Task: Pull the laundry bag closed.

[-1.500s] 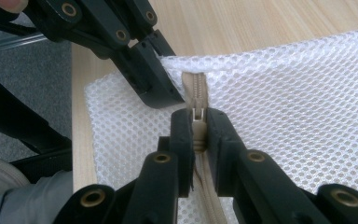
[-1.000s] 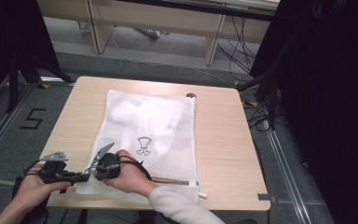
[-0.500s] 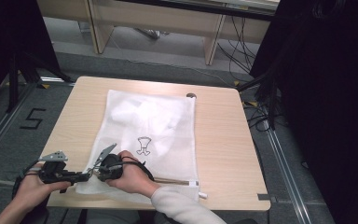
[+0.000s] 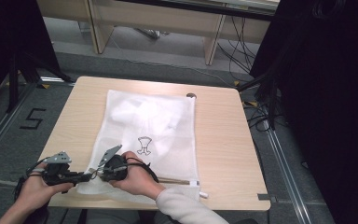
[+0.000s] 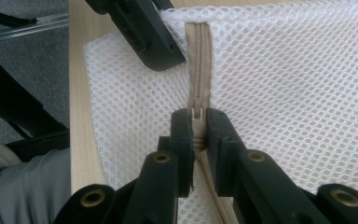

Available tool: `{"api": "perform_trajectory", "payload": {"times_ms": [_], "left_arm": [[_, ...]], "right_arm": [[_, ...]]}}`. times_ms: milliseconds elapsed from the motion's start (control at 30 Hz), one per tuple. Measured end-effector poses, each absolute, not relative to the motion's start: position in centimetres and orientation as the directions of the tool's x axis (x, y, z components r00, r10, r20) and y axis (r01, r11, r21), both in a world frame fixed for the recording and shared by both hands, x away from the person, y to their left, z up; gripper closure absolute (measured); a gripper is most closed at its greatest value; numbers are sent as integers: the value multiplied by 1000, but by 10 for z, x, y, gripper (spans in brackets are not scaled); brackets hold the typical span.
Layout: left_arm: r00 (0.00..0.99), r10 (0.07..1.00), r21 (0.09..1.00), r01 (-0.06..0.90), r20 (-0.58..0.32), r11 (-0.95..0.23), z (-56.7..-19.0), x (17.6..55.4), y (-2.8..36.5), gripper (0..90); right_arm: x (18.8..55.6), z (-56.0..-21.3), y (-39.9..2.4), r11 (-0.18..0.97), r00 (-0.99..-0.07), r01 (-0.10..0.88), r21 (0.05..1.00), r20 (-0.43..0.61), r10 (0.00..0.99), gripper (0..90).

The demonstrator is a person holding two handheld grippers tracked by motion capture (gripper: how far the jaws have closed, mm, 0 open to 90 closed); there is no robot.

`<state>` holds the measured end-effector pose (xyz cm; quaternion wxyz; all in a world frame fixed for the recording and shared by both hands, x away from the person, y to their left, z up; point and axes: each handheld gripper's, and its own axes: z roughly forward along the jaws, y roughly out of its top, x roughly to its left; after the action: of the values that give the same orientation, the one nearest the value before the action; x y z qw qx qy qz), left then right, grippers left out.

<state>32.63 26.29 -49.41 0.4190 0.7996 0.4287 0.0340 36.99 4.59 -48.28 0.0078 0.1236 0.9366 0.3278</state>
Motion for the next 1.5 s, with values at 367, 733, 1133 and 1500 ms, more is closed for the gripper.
{"api": "perform_trajectory", "payload": {"times_ms": [367, 733, 1133, 1500], "left_arm": [[621, 717, 700, 663, -316, -265, -494, 326, 265, 855], [621, 714, 702, 663, -322, -260, -495, 327, 264, 854], [616, 716, 701, 666, -327, -253, -496, 327, 265, 853], [609, 718, 709, 666, -338, -231, -497, 327, 264, 853]], "right_arm": [[372, -483, 35, 758, -971, 222, 613, 66, 231, 826], [373, -484, 30, 750, -971, 225, 623, 75, 229, 826], [372, -483, 26, 751, -967, 241, 615, 89, 237, 827], [373, -483, 22, 750, -965, 250, 612, 94, 244, 827]]}}
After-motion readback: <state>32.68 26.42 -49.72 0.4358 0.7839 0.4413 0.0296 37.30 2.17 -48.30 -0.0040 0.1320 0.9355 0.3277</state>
